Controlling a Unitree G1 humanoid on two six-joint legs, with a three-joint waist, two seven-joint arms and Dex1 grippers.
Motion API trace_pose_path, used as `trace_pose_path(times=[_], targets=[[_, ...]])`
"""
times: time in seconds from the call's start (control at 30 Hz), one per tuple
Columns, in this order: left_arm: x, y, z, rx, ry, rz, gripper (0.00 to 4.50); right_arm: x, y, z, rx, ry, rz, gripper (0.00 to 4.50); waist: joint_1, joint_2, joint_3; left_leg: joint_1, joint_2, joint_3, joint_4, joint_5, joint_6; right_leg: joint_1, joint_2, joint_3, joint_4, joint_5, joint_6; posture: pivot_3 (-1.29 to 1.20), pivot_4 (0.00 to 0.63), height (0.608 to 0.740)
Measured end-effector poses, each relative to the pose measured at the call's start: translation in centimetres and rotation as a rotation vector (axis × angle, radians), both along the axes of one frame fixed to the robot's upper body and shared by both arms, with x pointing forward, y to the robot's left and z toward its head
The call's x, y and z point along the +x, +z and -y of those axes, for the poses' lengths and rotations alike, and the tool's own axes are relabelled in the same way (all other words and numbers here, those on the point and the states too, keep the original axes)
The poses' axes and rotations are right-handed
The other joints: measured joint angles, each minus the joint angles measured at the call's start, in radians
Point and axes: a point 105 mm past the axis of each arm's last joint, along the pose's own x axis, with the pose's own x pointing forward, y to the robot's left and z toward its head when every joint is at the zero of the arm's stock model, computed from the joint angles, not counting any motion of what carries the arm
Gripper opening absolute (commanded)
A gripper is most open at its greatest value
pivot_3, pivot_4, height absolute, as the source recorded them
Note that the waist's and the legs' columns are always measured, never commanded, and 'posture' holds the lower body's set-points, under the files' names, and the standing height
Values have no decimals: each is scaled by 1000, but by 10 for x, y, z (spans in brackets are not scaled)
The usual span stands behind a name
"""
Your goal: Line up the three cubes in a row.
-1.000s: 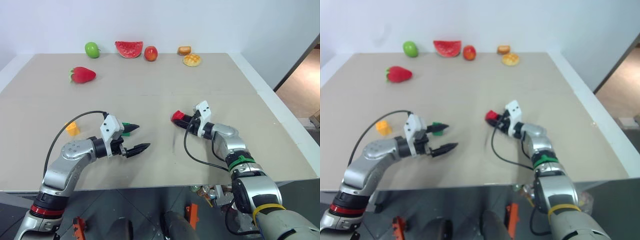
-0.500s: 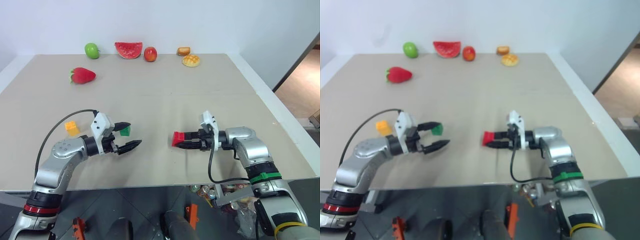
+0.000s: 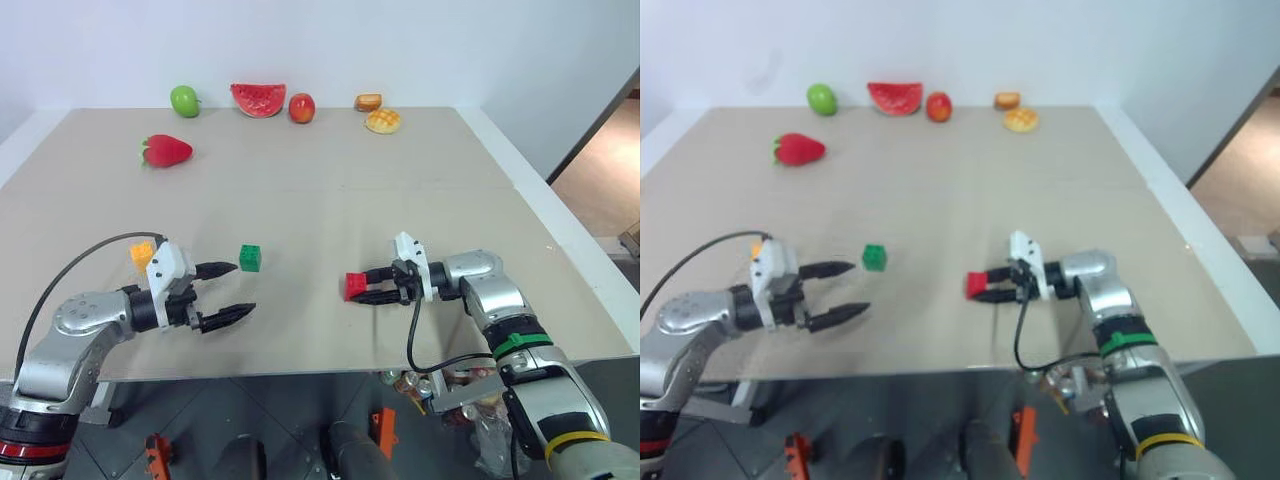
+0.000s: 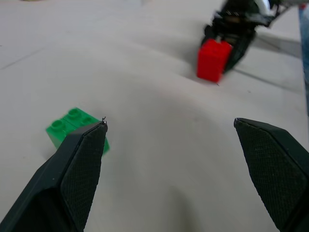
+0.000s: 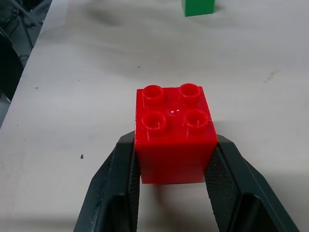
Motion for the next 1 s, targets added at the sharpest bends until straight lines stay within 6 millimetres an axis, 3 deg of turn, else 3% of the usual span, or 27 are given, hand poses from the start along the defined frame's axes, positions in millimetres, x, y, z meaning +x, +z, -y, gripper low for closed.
trace_pose_path(times=[0.53, 1.0], targets=[[-5, -3, 1, -4, -28, -6, 4362, 3, 1, 3, -27, 32, 55, 1752, 0, 0, 0, 0, 0, 0, 0, 0, 0, 0, 0, 0, 0, 0, -2, 0, 150, 740], [-5, -1, 5, -36, -4, -11, 4362, 9, 3, -16, 5, 77, 64, 1752, -1, 0, 0, 0, 1, -1, 0, 0, 0, 0, 0, -1, 0, 1, -3, 0, 150, 740]])
